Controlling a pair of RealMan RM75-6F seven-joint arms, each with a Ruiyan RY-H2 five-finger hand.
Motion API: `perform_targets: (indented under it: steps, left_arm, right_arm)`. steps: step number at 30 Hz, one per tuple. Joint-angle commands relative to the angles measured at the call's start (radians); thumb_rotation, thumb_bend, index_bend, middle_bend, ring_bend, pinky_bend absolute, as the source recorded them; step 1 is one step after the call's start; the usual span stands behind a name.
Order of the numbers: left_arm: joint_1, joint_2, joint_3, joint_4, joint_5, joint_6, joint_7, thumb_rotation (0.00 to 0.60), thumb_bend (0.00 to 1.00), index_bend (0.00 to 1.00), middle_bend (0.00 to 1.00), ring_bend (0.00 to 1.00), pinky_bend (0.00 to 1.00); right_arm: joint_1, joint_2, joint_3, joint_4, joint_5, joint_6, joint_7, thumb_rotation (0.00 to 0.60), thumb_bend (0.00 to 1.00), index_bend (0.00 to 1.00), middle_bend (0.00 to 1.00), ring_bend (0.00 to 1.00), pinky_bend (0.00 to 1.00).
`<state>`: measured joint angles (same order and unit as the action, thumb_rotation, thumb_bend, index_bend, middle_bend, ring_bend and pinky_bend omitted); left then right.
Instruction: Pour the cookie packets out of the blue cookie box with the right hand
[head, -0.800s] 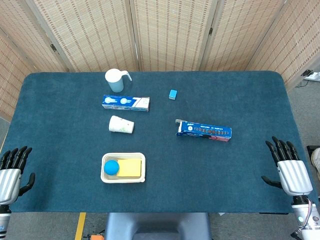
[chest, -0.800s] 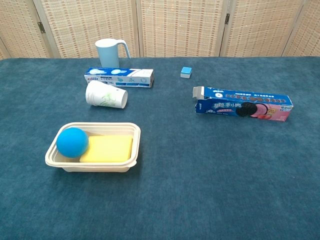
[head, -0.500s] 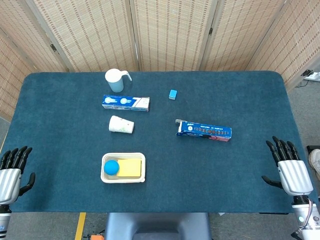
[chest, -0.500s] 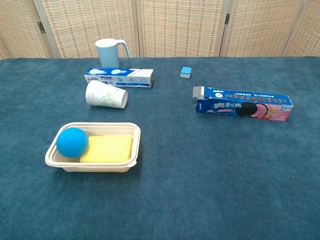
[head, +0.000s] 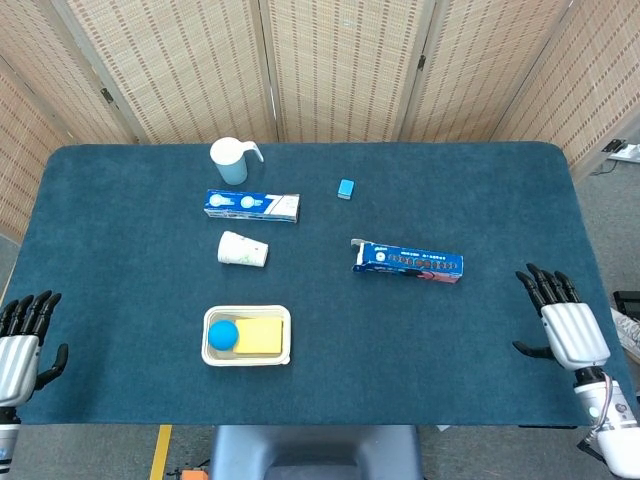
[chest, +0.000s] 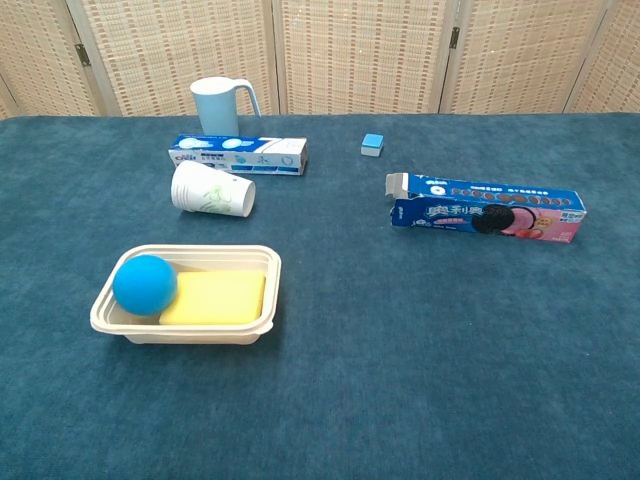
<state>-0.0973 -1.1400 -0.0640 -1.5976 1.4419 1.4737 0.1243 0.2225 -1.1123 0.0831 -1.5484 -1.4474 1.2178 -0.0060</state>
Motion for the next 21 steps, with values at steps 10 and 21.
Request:
perform_targets:
  steps: [10, 21]
  left_arm:
    - [-0.009, 0.013, -0.006, 0.004, -0.010, -0.018, -0.032, 0.600, 0.50, 0.04, 0.09, 0.05, 0.07]
    - [-0.024, 0.027, -0.002, 0.017, -0.001, -0.046, -0.079, 0.600, 0.50, 0.04, 0.09, 0.05, 0.08]
  right_arm:
    - [0.216, -0.042, 0.090, 0.135, 0.157, -0.316, 0.131, 0.600, 0.13, 0.17, 0.12, 0.11, 0.00]
    - [0.335, -0.160, 0.122, 0.261, 0.286, -0.449, 0.056, 0.600, 0.13, 0.22, 0.15, 0.13, 0.00]
